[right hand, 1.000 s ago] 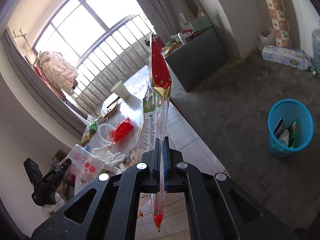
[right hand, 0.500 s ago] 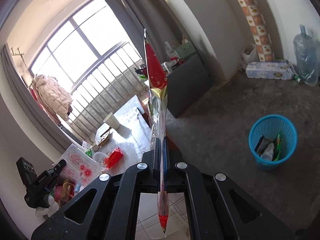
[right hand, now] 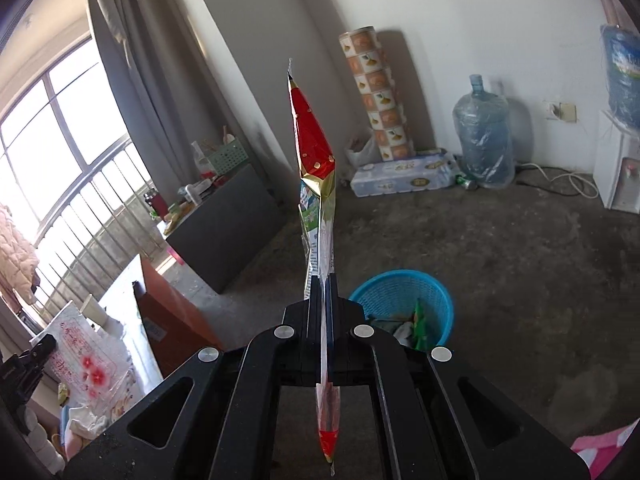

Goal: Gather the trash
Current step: 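Carry the clear bag and printed snack bag over the blue wastebasket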

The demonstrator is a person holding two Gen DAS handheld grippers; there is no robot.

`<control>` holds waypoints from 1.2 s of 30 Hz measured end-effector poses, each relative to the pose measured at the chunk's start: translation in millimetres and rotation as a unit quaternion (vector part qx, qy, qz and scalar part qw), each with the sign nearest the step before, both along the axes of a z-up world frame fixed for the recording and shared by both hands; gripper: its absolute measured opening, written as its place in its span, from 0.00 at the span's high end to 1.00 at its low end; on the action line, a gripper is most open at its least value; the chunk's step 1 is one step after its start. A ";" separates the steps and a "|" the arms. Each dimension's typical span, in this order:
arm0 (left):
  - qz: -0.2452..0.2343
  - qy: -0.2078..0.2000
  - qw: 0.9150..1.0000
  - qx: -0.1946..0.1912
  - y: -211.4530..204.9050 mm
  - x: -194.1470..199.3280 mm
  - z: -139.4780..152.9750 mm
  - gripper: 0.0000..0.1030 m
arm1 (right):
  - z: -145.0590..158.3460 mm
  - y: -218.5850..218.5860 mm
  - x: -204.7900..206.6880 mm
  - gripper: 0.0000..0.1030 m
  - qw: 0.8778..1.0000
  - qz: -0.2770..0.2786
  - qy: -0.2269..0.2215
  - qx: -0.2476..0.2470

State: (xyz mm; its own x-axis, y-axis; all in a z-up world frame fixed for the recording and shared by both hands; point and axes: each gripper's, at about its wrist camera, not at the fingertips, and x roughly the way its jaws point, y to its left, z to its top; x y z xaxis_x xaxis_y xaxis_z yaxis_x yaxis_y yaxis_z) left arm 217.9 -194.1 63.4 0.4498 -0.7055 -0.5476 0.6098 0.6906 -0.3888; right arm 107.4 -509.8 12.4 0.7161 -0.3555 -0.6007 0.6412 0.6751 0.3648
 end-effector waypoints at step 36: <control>-0.119 0.094 0.961 0.231 -335.8 90.6 -186.5 0.56 | -184.6 -108.0 85.8 0.99 0.974 -0.120 0.174 -0.084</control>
State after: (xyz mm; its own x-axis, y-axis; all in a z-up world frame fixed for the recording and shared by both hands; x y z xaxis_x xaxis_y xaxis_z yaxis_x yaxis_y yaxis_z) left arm 308.5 -529.9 -123.1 0.1677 -0.4373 -0.8835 0.7206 0.6660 -0.1929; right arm 193.1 -617.8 -172.2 0.3640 -0.6009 -0.7116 0.8528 0.5221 -0.0047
